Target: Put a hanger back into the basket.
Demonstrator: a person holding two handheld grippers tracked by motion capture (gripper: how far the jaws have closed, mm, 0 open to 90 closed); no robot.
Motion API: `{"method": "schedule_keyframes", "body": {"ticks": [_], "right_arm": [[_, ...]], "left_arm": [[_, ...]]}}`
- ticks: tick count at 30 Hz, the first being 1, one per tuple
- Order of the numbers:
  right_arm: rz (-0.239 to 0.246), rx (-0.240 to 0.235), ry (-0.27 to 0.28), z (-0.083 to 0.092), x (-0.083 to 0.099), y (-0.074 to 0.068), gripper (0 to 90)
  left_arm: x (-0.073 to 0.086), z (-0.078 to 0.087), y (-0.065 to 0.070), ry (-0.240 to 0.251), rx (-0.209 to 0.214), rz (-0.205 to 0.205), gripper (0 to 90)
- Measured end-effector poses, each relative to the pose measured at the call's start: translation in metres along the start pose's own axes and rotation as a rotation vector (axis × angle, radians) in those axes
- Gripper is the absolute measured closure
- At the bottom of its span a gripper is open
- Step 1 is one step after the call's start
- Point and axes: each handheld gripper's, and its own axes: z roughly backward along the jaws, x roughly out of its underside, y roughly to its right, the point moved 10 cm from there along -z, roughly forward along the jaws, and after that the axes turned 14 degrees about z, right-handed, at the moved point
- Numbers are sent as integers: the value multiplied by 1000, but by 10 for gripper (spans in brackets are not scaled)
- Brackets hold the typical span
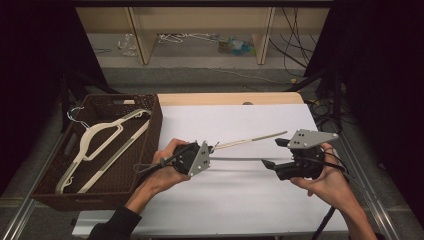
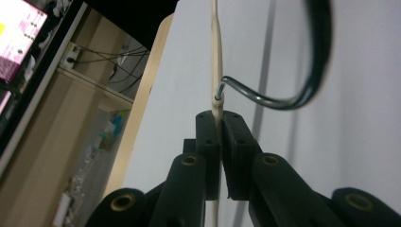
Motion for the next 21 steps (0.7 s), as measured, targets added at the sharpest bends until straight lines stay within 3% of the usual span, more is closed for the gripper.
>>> {"method": "schedule_keyframes", "body": {"ticks": [3, 8, 9, 13, 21], "right_arm": [[8, 24, 22, 4, -4, -1, 266], [-1, 30, 52, 3, -5, -11, 258], [-6, 42, 60, 2, -4, -11, 250], [-40, 53, 89, -7, 2, -18, 241], [-43, -10, 49, -20, 18, -37, 242]], "left_arm": [[-2, 8, -12, 21, -2, 100, 859], [-9, 22, -20, 72, 53, 274, 859], [-9, 24, -21, 70, 60, 284, 859], [-13, 35, -26, 102, 80, 407, 859], [-16, 58, -36, 137, 120, 561, 859]]}}
